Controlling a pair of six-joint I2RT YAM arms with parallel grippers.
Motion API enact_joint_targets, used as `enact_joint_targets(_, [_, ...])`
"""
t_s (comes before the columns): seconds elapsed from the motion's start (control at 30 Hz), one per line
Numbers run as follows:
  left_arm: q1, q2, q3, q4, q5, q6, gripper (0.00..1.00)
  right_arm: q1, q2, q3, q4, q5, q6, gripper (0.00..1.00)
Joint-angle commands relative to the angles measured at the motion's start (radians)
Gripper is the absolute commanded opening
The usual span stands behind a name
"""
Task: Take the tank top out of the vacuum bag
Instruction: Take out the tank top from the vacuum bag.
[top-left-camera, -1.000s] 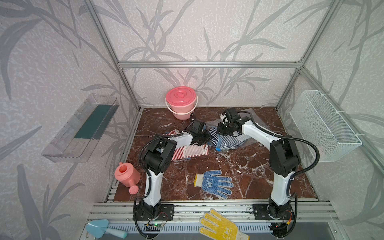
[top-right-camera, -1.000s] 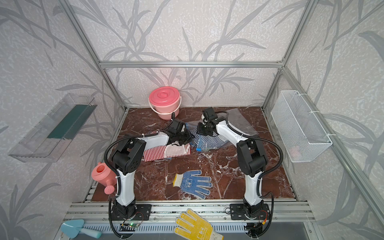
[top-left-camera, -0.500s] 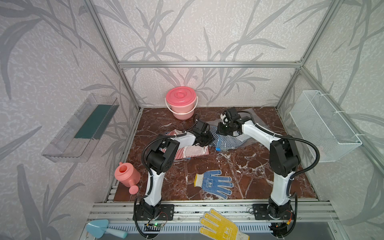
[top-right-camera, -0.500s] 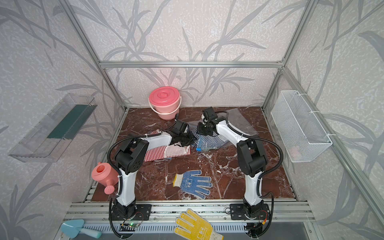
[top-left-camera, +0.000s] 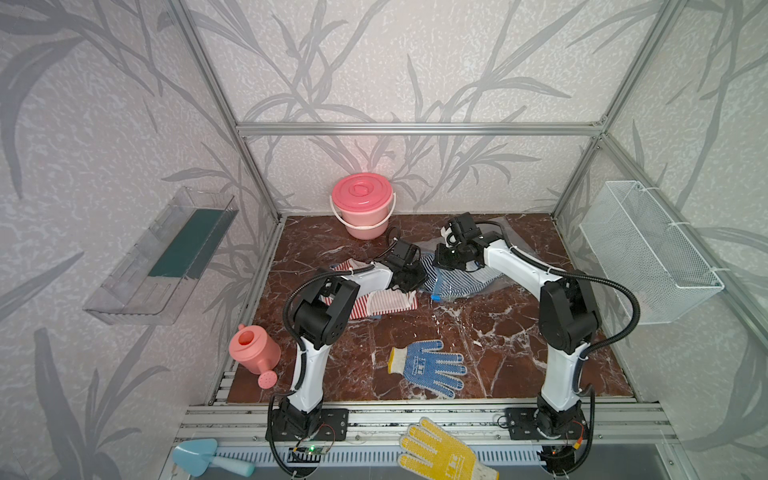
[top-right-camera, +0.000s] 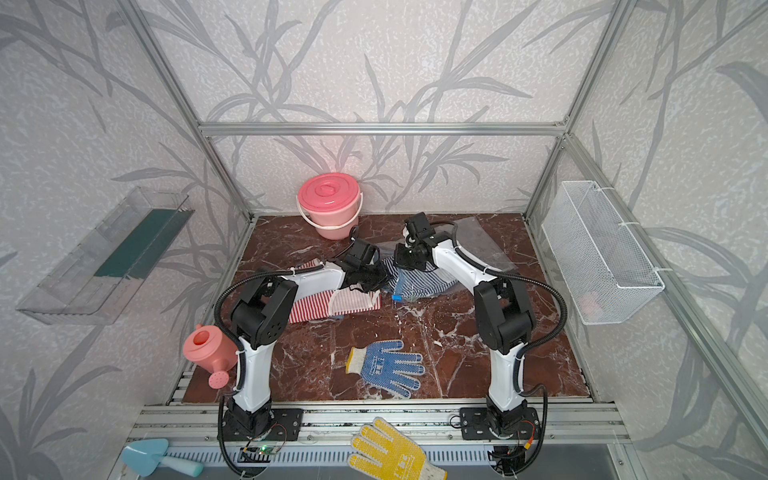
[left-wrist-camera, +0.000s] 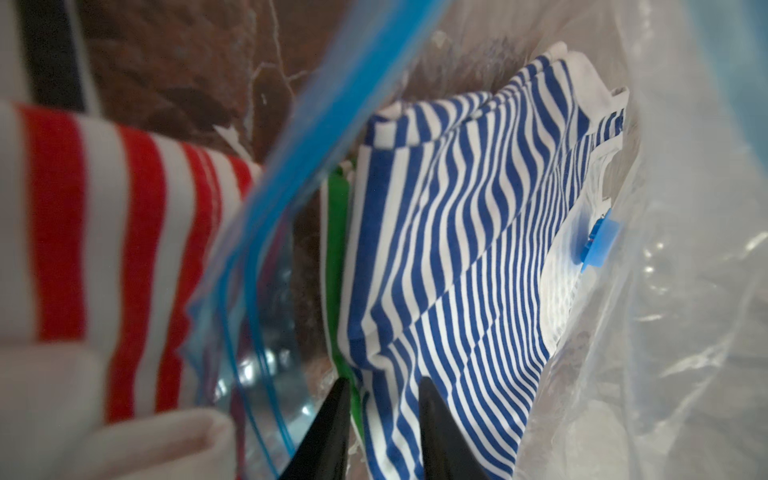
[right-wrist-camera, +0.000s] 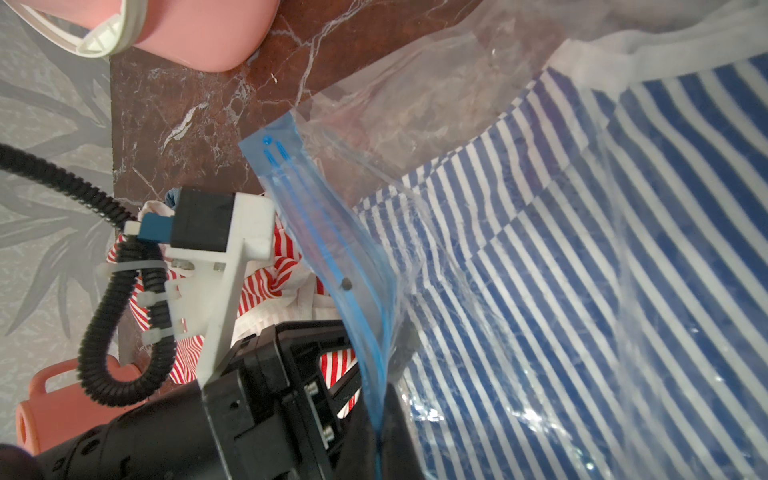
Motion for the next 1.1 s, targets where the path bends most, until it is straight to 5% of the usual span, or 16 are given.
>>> enact_joint_targets(0.0, [-0.004, 0.026, 0.054, -0.012, -0.019, -0.009, 0.3, 0.0, -0.012, 0.012, 0.004, -0.006, 0.01, 0.0])
enact_joint_targets(0.67, [-0.012, 0.061, 0.088, -0.03, 0.012, -0.034, 0.34, -0.017, -0.01, 0.003, 0.015, -0.016, 0.016, 0.0])
enact_joint_targets(0.93, [-0.011, 0.101, 0.122, -0.01, 0.033, -0.043, 0.2, -0.018, -0.007, 0.0, 0.019, -0.019, 0.018, 0.0])
enact_joint_targets(1.07, [-0.011, 0.109, 0.136, -0.01, 0.027, -0.036, 0.0, -0.02, -0.009, -0.003, 0.019, -0.016, 0.017, 0.0])
